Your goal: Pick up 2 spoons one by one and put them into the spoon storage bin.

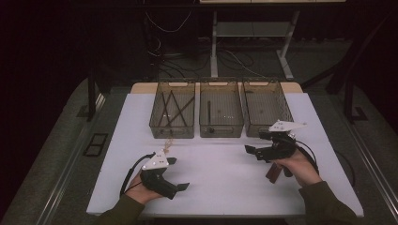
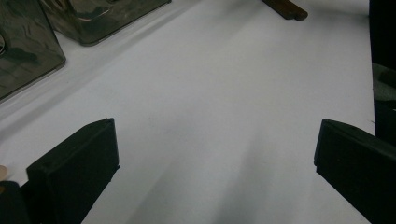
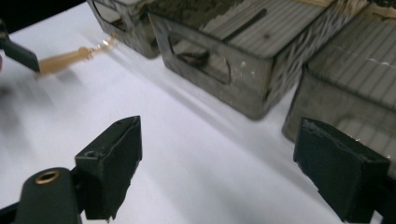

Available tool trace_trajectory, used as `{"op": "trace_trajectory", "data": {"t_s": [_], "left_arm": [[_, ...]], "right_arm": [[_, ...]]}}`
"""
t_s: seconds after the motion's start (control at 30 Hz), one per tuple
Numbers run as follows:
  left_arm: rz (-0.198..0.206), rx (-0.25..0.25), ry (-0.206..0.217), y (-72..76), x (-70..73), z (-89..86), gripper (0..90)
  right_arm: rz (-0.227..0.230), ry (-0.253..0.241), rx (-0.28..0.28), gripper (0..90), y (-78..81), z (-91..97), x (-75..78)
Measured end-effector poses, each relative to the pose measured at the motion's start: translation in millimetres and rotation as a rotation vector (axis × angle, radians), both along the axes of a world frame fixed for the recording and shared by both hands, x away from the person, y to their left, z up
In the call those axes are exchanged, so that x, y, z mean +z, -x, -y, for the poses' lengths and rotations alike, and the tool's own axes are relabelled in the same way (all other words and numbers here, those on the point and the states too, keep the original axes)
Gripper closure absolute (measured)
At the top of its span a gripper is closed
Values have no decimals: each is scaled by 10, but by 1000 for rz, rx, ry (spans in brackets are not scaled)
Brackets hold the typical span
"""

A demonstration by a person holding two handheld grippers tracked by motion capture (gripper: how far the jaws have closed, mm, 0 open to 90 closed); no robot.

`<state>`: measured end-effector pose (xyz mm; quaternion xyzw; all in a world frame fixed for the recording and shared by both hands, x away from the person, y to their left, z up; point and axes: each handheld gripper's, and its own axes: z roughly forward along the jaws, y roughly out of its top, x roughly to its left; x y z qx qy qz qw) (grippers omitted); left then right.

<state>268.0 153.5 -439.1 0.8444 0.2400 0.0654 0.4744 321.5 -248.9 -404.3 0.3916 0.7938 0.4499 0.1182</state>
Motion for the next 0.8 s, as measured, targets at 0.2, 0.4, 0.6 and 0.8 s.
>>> {"op": "trace_trajectory", "data": {"t_s": [0.2, 0.4, 0.6, 0.8], "left_arm": [[-4, 20, -8, -5, -2, -6, 0], [-6, 40, -24, -13, 7, -17, 0], [3, 76, -42, -33, 36, -61, 0], [25, 151, -57, -80, 78, -170, 64]], "right_arm": [[34, 2, 4, 156, 221, 85, -147], [41, -14, 3, 156, 416, 197, -263], [31, -12, 6, 156, 586, 301, -334], [26, -5, 8, 156, 726, 358, -367]]}}
